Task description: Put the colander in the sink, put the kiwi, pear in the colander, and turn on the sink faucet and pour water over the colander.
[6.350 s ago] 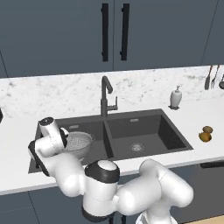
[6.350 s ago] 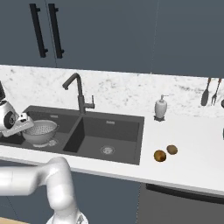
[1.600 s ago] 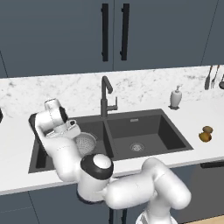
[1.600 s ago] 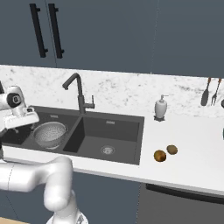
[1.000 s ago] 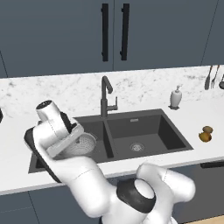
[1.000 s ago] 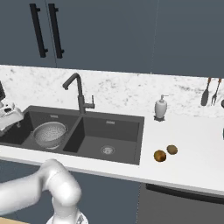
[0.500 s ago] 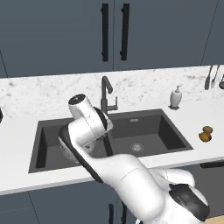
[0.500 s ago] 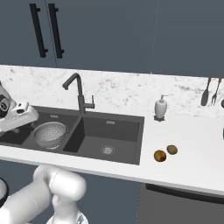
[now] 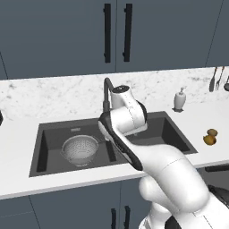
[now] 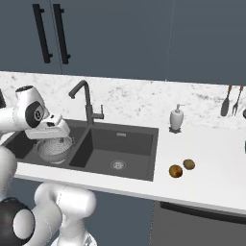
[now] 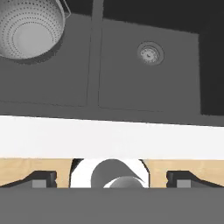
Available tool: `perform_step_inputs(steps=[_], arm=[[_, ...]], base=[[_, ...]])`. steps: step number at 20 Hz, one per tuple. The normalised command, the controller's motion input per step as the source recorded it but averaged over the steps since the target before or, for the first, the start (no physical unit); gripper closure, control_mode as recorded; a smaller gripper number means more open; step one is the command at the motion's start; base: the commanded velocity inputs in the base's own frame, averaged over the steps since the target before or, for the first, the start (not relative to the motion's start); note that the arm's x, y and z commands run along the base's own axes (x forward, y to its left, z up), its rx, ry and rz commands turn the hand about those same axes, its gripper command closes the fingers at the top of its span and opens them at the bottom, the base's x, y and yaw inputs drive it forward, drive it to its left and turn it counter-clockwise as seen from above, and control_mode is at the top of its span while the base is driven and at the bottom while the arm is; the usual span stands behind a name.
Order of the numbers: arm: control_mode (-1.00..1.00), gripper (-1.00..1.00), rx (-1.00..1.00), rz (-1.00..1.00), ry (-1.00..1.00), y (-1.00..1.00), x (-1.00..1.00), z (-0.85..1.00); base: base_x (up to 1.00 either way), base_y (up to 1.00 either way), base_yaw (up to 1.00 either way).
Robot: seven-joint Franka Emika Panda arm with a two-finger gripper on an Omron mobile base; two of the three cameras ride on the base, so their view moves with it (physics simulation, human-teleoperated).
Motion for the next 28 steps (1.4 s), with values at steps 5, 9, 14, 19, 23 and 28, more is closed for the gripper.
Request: perform_step_inputs(steps=[5, 9, 14, 19, 23, 28], arm=[[-1.00, -1.00, 0.12, -0.34, 0.09, -1.00, 0.00, 0.00], [-1.00, -1.00, 0.04, -0.34, 0.08, -1.00, 0.02, -0.07], [-1.00, -1.00, 0.00, -0.31, 0.05, -1.00, 0.28, -0.03], [-1.00, -1.00, 0.00, -0.30, 0.07, -1.00, 0.33, 0.00], [-1.00, -1.00, 0.00, -0.27, 0.08, -1.00, 0.19, -0.12], [-1.00, -1.00, 0.00, -0.21, 0.02, -1.00, 0.04, -0.23]], base=[[0.00, 0.00, 0.00], [0.00, 0.00, 0.00], [0.00, 0.00, 0.00], [0.00, 0.00, 0.00], [0.00, 0.00, 0.00], [0.00, 0.00, 0.00]])
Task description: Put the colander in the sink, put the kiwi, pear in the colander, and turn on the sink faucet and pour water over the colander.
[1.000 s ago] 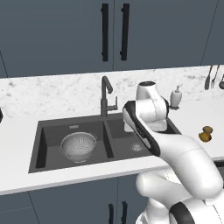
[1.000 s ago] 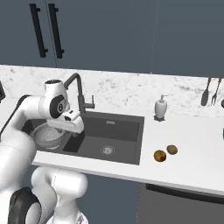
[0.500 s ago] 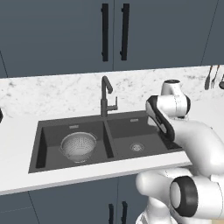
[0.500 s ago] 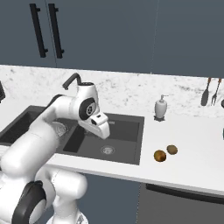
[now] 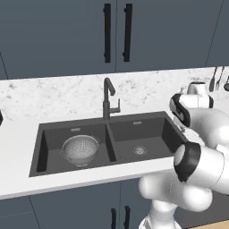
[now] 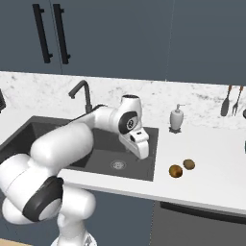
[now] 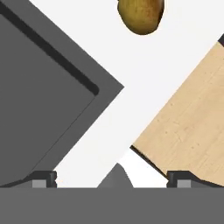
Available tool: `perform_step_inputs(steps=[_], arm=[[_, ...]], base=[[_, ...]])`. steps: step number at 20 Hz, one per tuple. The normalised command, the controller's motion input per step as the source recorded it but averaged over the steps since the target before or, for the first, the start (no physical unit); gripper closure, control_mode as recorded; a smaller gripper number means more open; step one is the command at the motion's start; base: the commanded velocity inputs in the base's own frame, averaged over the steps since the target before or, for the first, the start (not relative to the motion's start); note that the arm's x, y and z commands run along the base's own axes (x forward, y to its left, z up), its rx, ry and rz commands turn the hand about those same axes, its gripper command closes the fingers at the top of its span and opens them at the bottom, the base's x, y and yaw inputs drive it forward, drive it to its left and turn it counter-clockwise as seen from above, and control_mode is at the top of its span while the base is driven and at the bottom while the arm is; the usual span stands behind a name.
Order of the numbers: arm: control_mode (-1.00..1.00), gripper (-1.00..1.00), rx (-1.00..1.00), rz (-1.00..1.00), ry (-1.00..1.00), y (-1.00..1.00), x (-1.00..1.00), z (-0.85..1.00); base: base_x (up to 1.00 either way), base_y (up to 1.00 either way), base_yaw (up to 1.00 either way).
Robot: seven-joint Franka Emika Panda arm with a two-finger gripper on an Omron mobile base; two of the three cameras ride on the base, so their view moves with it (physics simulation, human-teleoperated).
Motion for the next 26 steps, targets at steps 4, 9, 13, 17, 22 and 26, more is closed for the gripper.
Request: perform_step_inputs(steps=[4, 9, 13, 17, 22, 26], arm=[[-1.00, -1.00, 0.00, -0.15, 0.00, -1.00, 0.00, -0.17], [-1.00, -1.00, -0.04, -0.08, 0.00, -0.83, 0.00, -0.13], [-1.00, -1.00, -0.05, -0.04, 0.00, -0.54, 0.02, -0.14], [-1.00, -1.00, -0.04, 0.00, 0.00, -0.29, 0.04, -0.23], [-1.00, -1.00, -0.03, 0.00, -0.01, -0.19, 0.00, -0.33], [-1.00, -1.00, -0.02, 0.00, -0.04, -0.14, 0.00, -0.35]], base=[[0.00, 0.00, 0.00], [0.00, 0.00, 0.00], [0.00, 0.00, 0.00], [0.00, 0.00, 0.00], [0.00, 0.00, 0.00], [0.00, 0.00, 0.00]])
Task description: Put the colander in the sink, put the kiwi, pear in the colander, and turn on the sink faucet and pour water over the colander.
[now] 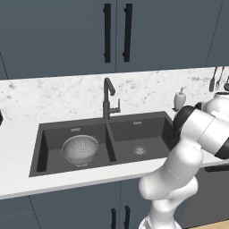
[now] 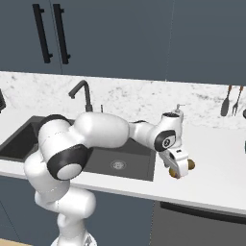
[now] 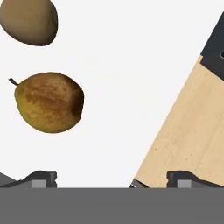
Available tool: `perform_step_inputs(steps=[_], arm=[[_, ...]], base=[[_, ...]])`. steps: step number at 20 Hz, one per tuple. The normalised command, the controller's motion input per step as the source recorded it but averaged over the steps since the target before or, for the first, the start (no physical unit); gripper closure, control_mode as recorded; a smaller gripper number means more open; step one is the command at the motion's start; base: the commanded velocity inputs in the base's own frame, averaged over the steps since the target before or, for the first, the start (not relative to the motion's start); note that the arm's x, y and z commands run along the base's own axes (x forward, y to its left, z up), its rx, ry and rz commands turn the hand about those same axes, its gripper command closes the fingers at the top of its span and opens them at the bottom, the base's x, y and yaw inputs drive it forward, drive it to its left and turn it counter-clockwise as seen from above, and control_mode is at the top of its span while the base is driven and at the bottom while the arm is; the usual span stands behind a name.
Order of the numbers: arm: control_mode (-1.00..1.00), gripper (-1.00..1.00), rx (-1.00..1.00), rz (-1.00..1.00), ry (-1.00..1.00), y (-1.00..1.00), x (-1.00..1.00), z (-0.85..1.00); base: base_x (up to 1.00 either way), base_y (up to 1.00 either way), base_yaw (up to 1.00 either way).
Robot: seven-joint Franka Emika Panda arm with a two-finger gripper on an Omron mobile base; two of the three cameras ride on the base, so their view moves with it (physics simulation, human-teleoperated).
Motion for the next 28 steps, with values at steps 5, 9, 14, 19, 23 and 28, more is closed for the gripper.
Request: perform_step_inputs(steps=[5, 9, 14, 19, 23, 28], arm=[[-1.00, -1.00, 0.00, 0.00, -0.03, -0.02, 0.01, -0.24], [-1.00, -1.00, 0.00, 0.00, -0.05, 0.00, 0.07, -0.12], [-1.00, -1.00, 0.00, 0.00, -0.08, 0.00, 0.15, -0.10], [-1.00, -1.00, 0.00, 0.00, -0.07, 0.00, 0.25, -0.14], [-1.00, -1.00, 0.00, 0.00, -0.04, 0.00, 0.36, -0.17], [-1.00, -1.00, 0.00, 0.00, -0.02, -0.07, 0.28, -0.15]], base=[[0.00, 0.00, 0.00], [0.00, 0.00, 0.00], [0.00, 0.00, 0.00], [0.00, 0.00, 0.00], [0.00, 0.00, 0.00], [0.00, 0.00, 0.00]])
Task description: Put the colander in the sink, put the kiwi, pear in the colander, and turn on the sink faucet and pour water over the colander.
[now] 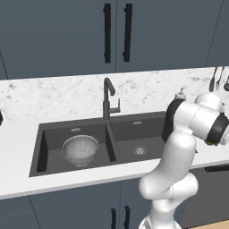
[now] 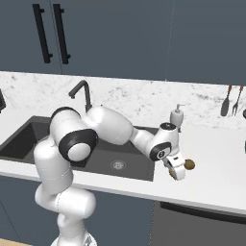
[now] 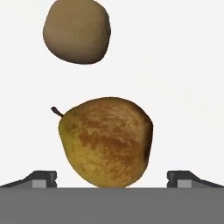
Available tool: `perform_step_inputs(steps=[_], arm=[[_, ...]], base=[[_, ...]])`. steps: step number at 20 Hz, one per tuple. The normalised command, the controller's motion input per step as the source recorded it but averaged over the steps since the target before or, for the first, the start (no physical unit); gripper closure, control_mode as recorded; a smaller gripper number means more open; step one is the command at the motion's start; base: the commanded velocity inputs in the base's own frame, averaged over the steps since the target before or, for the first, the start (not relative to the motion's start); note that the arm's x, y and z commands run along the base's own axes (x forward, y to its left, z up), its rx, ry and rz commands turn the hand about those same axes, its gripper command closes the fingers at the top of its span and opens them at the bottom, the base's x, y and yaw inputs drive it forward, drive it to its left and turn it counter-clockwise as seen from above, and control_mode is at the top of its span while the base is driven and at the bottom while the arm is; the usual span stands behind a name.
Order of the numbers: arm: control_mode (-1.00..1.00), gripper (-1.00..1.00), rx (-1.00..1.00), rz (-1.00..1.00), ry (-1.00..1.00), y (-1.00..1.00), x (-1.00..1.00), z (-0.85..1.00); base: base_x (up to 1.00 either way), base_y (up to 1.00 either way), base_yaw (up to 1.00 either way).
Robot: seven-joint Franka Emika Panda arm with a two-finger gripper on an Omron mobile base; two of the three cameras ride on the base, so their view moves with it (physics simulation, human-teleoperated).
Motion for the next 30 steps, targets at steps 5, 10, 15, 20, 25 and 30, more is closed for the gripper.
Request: perform_step_inputs(steps=[5, 10, 15, 20, 25, 30], arm=[[-1.00, -1.00, 0.00, 0.00, 0.00, -0.33, 0.07, -0.12], [-1.00, -1.00, 0.00, 0.00, 0.00, -0.29, 0.08, -0.16], [-1.00, -1.00, 0.00, 0.00, 0.00, -0.04, 0.15, -0.11], [-1.00, 1.00, 0.00, 0.00, 0.00, 0.18, 0.01, -0.08], [-1.00, 1.00, 0.00, 0.00, 0.00, 0.47, -0.03, 0.00], [-1.00, 1.00, 0.00, 0.00, -0.11, 0.81, -0.13, 0.07]], base=[[0.00, 0.00, 0.00], [0.00, 0.00, 0.00], [0.00, 0.00, 0.00], [0.00, 0.00, 0.00], [0.00, 0.00, 0.00], [0.00, 0.00, 0.00]])
